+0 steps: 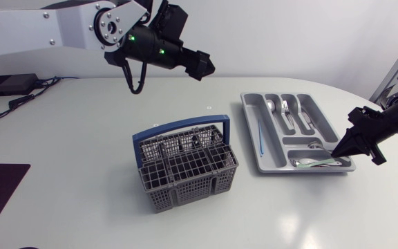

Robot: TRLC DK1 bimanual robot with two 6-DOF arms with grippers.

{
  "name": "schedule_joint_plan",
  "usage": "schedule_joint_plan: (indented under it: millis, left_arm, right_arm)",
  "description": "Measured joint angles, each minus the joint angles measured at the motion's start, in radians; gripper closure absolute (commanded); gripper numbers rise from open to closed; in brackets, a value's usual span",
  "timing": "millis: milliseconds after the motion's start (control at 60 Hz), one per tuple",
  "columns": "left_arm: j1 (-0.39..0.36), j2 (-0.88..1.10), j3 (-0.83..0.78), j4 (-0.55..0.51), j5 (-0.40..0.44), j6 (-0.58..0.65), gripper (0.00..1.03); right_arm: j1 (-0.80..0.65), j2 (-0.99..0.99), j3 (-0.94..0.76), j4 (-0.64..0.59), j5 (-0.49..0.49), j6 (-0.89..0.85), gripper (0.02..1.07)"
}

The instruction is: Unload the cutlery basket into the drawer organizer.

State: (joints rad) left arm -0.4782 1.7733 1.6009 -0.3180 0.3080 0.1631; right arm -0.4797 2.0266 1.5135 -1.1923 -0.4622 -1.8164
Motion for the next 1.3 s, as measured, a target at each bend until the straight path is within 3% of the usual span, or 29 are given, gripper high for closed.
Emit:
schedule_joint_plan:
  millis: [483, 533, 633, 817, 1150, 1300]
  left_arm:
    - [0.013, -0.039, -0.024, 0.000, 0.000, 0.022, 0.08]
    - [0.013, -0.039, -0.025, 0.000, 0.000, 0.022, 0.08]
    - [0.012, -0.042, -0.026, -0.001, 0.000, 0.022, 0.08]
    - [0.012, -0.060, -0.026, -0.006, 0.000, 0.022, 0.08]
    - [0.006, -0.161, -0.084, -0.007, -0.003, 0.022, 0.07]
    - [0.013, -0.254, -0.147, -0.016, -0.006, 0.022, 0.07]
  right_arm:
    - [0.063, 0.014, -0.103, 0.198, 0.115, -0.026, 1.00]
    - [0.073, 0.014, -0.122, 0.228, 0.122, -0.026, 0.88]
    - [0.085, 0.014, -0.144, 0.254, 0.127, -0.026, 0.44]
    - [0.085, -0.047, -0.150, 0.283, 0.088, -0.018, 0.20]
    - [0.006, -0.311, -0.206, 0.289, -0.155, 0.037, 0.17]
    - [-0.013, -0.441, -0.308, 0.408, -0.254, 0.153, 0.17]
